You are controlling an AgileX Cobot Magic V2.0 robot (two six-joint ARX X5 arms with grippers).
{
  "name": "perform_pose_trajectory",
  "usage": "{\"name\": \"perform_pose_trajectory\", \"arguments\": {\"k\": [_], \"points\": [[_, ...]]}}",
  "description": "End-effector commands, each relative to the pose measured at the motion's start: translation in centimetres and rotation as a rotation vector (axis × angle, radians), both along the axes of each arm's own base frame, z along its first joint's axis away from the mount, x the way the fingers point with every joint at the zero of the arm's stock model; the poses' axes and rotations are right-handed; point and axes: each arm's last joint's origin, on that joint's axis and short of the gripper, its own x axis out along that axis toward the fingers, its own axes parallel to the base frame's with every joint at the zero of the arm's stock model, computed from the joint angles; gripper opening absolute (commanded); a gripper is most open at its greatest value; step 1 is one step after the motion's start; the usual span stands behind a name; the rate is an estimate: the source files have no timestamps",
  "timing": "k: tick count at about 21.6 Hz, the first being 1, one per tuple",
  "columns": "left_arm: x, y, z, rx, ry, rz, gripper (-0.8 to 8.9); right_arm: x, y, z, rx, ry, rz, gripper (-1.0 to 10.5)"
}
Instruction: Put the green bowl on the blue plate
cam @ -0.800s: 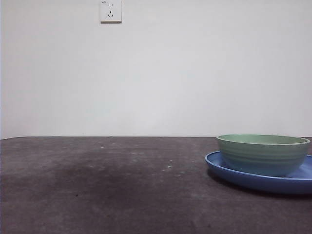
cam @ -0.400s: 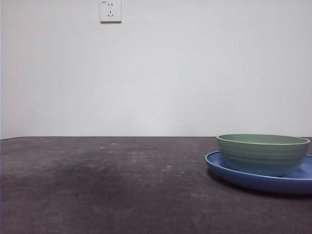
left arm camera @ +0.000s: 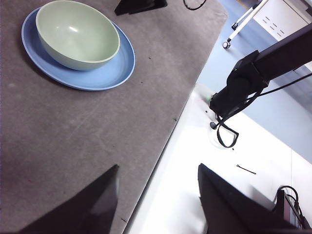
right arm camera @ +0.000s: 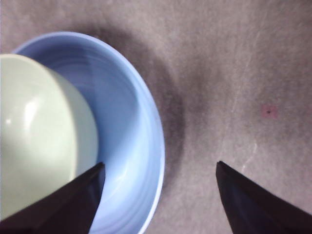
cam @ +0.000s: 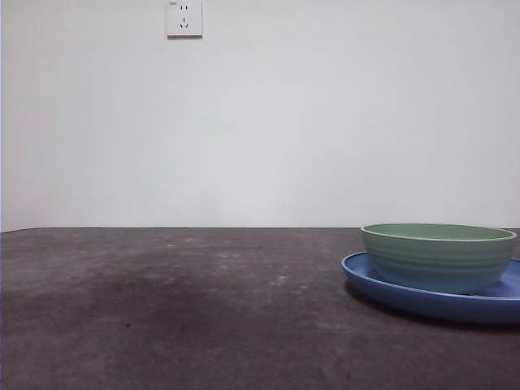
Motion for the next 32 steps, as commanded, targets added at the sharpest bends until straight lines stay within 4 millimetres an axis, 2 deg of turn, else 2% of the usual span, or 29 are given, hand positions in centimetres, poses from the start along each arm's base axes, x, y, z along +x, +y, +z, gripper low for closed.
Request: {"name": "perform_pose_trajectory", "arguments": {"k": [1, 10, 14, 20, 23, 32], "points": [[0.1, -0.2, 0.1, -0.005, -0.014, -0.02, 2.57, 0.9, 0.0, -0.8, 0.002, 0.005, 0.024, 3.1], [0.1, -0.2, 0.1, -0.004, -0.013, -0.019, 2.57, 2.7, 0.9, -3.9, 0.01, 0.062, 0.067, 1.8], [0.1, -0.2, 0.1, -0.004, -0.013, -0.019, 2.57, 2.9, 0.8, -3.8, 0.005, 0.044, 0.066, 0.1], [0.1, -0.2, 0.1, -0.004, -0.01, -0.018, 2.57, 2.9, 0.7, -3.8, 0.004, 0.036, 0.061, 0.1], [0.1, -0.2, 0.1, -0.004, -0.009, -0.017, 2.57, 2.8, 0.8, -3.1, 0.031, 0.01, 0.067, 0.1], [0.1, -0.2, 0.1, -0.005, -0.011, -0.018, 2.57, 1.4, 2.1, 1.1, 0.138, -0.139, 0.074, 0.1]]}}
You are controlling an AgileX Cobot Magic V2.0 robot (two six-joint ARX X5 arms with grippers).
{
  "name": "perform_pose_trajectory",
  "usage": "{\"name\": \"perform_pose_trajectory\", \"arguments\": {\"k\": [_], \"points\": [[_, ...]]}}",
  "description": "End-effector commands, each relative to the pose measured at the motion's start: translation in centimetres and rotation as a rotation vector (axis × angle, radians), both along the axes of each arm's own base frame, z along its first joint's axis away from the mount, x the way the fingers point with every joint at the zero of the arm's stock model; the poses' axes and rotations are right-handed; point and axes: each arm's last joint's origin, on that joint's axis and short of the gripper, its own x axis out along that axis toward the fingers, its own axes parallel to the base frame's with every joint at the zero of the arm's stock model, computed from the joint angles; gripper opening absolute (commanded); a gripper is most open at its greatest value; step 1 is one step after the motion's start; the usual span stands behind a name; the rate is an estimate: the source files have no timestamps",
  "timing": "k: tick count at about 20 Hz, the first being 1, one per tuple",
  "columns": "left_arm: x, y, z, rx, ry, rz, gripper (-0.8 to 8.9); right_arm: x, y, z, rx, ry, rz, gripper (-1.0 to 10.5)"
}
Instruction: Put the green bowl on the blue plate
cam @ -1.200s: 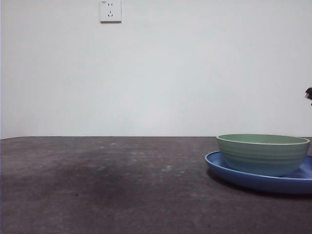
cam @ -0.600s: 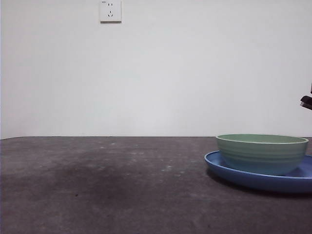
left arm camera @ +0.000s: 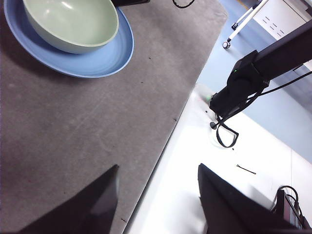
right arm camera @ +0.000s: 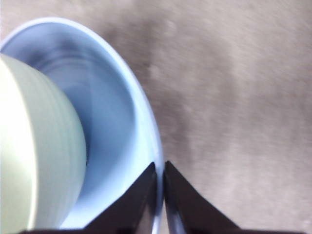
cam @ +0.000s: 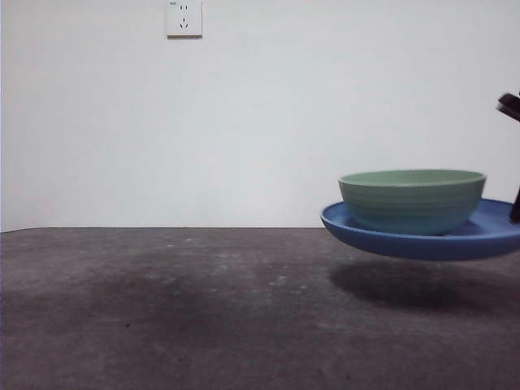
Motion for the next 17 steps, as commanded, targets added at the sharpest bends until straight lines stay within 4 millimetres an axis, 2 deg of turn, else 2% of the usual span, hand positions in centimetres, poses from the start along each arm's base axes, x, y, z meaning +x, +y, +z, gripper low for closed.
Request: {"name": "perform_pose_trajectory", "arguments": {"k": [1, 5, 9, 17], "points": [[0.1, -0.2, 0.1, -0.005, -0.011, -0.018, 2.57, 0.2, 0.7, 0.6, 0.044, -0.011, -0.004, 0.1], [0.1, -0.2, 0.1, -0.005, -0.011, -0.018, 2.57, 0.6, 3.3, 1.2, 0.075, -0.029, 0.056, 0.1], [0.1, -0.2, 0.1, -0.005, -0.01, -0.018, 2.57, 1.0, 6.9, 1.5, 0.108, -0.065, 0.113, 0.1], [0.1, -0.2, 0.1, -0.005, -0.01, -0.017, 2.57, 2.9, 13.1, -1.3, 0.107, -0.025, 0.182, 0.1]]}}
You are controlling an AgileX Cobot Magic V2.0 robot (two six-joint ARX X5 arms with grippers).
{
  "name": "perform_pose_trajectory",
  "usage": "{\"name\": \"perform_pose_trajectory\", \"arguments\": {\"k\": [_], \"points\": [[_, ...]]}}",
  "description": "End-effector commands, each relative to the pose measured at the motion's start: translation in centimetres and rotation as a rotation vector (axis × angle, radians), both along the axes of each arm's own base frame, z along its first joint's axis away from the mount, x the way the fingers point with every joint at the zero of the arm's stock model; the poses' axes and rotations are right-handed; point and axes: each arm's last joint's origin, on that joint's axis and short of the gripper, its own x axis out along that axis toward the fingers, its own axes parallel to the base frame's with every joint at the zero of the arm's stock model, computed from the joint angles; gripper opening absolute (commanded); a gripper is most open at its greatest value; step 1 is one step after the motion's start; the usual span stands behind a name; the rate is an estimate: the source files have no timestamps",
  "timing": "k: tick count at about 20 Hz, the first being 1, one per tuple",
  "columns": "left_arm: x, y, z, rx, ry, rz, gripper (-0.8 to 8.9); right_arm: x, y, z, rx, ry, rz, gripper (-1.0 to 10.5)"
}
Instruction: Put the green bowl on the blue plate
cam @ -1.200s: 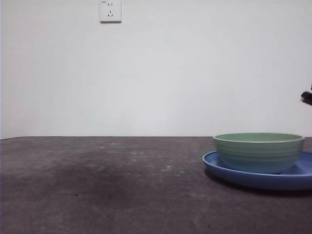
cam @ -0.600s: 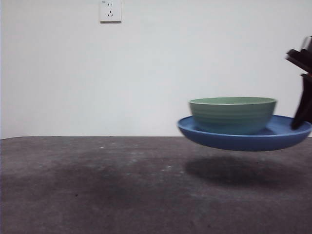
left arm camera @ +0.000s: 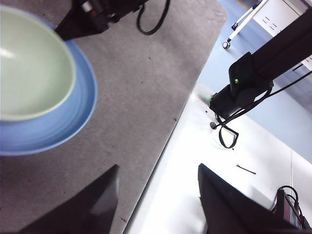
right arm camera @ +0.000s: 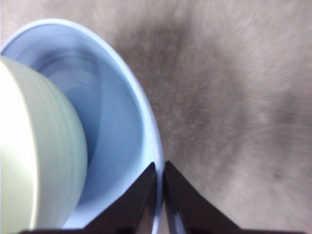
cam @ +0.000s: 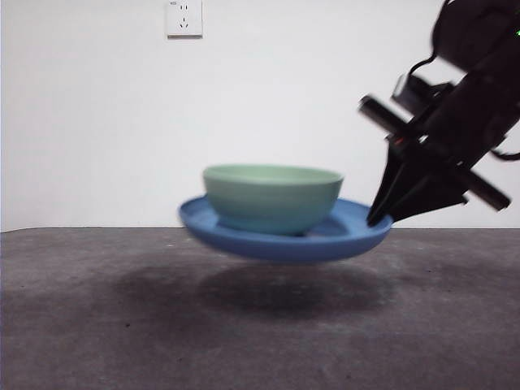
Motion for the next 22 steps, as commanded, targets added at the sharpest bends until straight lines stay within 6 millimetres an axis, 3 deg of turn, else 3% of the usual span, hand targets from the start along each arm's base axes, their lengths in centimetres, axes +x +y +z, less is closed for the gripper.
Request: {"name": "perform_pose_trajectory", "arguments": {"k": [1, 7, 15, 18, 22], "points": [[0.1, -0.2, 0.1, -0.005, -0.01, -0.017, 2.57, 1.4, 1.8, -0.1, 0.02, -0.005, 0.009, 0.1], [0.0, -0.2, 0.1, -0.002, -0.004, -0.017, 2.57, 3.6, 4.5, -2.4, -0.027, 0.049, 0.036, 0.1], [0.0, -0.1, 0.0, 0.007, 0.009, -0.017, 2.58, 3.8, 4.5, -3.0, -0.071, 0.056, 0.018, 0.1], [0.0, -0.1, 0.0, 0.007, 0.009, -0.017, 2.58, 3.7, 4.4, -3.1, -0.079, 0.067, 0.015, 2.1], [0.0, -0.1, 0.0, 0.007, 0.01, -0.017, 2.57, 3.6, 4.4, -2.9, -0.079, 0.061, 0.013, 2.4]]}}
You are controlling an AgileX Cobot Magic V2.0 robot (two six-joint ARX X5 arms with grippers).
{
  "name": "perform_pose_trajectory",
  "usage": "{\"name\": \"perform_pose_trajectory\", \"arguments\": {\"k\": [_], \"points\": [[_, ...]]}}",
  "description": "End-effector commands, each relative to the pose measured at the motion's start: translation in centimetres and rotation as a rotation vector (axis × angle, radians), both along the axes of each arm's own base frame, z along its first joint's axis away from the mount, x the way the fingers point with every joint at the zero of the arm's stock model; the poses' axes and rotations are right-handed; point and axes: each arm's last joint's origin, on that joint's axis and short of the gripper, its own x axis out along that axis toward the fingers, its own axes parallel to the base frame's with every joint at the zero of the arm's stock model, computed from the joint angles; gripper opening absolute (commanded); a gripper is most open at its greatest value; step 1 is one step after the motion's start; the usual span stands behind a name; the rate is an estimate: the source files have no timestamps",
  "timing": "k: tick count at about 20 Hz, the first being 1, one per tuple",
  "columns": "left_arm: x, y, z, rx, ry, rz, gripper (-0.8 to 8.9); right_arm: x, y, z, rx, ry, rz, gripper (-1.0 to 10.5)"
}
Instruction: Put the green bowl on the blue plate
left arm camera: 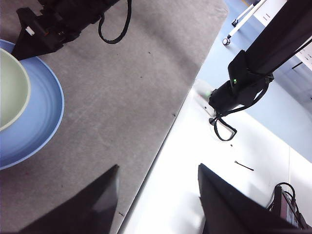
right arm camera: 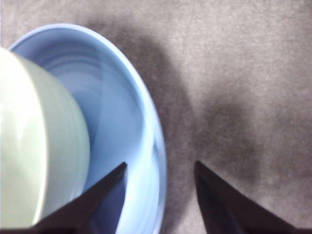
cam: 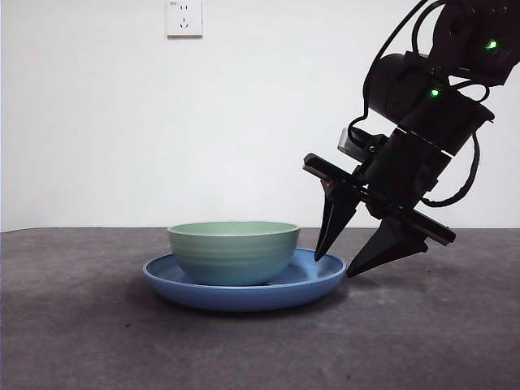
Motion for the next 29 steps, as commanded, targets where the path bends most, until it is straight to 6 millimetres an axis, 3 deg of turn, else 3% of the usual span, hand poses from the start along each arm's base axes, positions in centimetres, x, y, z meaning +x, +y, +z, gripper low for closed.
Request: {"name": "perform_pose_trajectory", "arguments": {"k": [1, 7, 15, 22, 29], "points": [[0.1, -0.2, 0.1, -0.005, -0.01, -0.017, 2.58, 0.3, 0.2, 0.8, -0.001, -0.029, -0.013, 2.4], [0.1, -0.2, 0.1, -0.005, -0.011, -0.017, 2.58, -1.9, -1.2, 6.5, -0.039, -0.189, 0.006, 2.4], [0.1, -0.2, 0.1, -0.004, -0.012, -0.016, 2.57, -11.0, -3.6, 14.1, -0.097, -0.307, 0.237, 2.4], [0.1, -0.2, 0.1, -0.004, -0.011, -0.016, 2.57, -16.3, -5.2, 16.3, -0.082, -0.32, 0.315, 2.4], [0.1, -0.2, 0.1, -0.003, -0.01, -0.016, 2.57, -19.6, -6.3, 17.3, -0.005, -0.317, 0.396, 2.4]]}}
